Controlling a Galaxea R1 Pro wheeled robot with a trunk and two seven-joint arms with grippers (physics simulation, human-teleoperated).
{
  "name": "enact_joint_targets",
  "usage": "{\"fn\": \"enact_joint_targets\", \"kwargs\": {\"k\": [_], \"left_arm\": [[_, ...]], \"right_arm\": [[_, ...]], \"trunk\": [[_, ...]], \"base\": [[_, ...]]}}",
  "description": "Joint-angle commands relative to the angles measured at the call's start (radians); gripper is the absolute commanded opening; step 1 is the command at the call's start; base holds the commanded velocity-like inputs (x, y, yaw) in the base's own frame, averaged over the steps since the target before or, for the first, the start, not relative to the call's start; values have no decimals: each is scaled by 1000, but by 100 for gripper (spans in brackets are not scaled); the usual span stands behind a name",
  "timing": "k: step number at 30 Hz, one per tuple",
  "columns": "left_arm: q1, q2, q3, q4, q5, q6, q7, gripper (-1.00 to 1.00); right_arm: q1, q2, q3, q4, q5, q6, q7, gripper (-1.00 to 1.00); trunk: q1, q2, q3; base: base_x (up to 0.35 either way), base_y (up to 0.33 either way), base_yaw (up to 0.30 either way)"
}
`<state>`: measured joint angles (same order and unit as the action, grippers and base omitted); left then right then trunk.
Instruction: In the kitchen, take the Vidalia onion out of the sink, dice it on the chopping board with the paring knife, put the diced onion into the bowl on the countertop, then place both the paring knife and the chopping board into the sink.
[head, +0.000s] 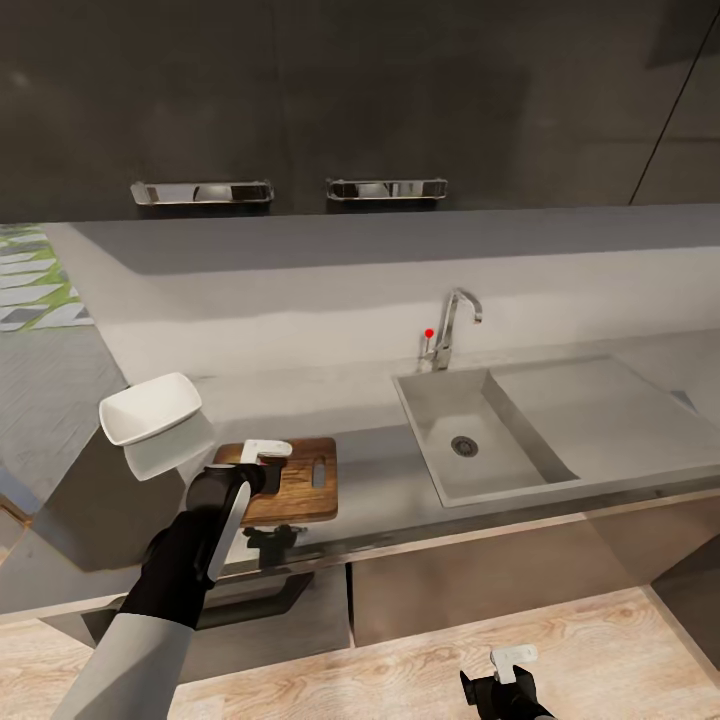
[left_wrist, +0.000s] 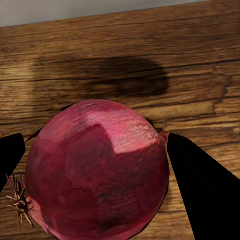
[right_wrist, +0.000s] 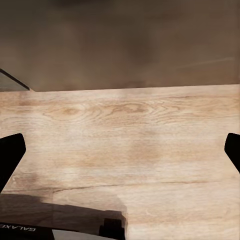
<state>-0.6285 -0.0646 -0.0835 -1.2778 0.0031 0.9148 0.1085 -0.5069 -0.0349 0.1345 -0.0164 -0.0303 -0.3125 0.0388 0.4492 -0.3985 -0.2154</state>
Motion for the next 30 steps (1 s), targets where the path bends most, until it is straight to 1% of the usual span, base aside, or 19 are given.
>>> {"fn": "enact_joint_targets", "kwargs": {"k": [1, 6, 18, 30], "left_arm": [[0, 0, -1, 3, 2, 4, 4, -100], [0, 0, -1, 3, 2, 4, 4, -100], [0, 0, -1, 3, 0, 4, 4, -100], [0, 0, -1, 10, 0, 4, 4, -100]], "right_arm": [[-1, 0, 5, 1, -3, -4, 3, 100], [-1, 0, 5, 1, -3, -4, 3, 100], [-1, 0, 5, 1, -3, -4, 3, 100], [-1, 0, 5, 1, -3, -4, 3, 100]], "trunk": [[1, -1, -2], [1, -1, 0], [1, -1, 17], [1, -1, 19]], "base": [[0, 0, 0], [0, 0, 0], [0, 0, 0], [0, 0, 0]]}}
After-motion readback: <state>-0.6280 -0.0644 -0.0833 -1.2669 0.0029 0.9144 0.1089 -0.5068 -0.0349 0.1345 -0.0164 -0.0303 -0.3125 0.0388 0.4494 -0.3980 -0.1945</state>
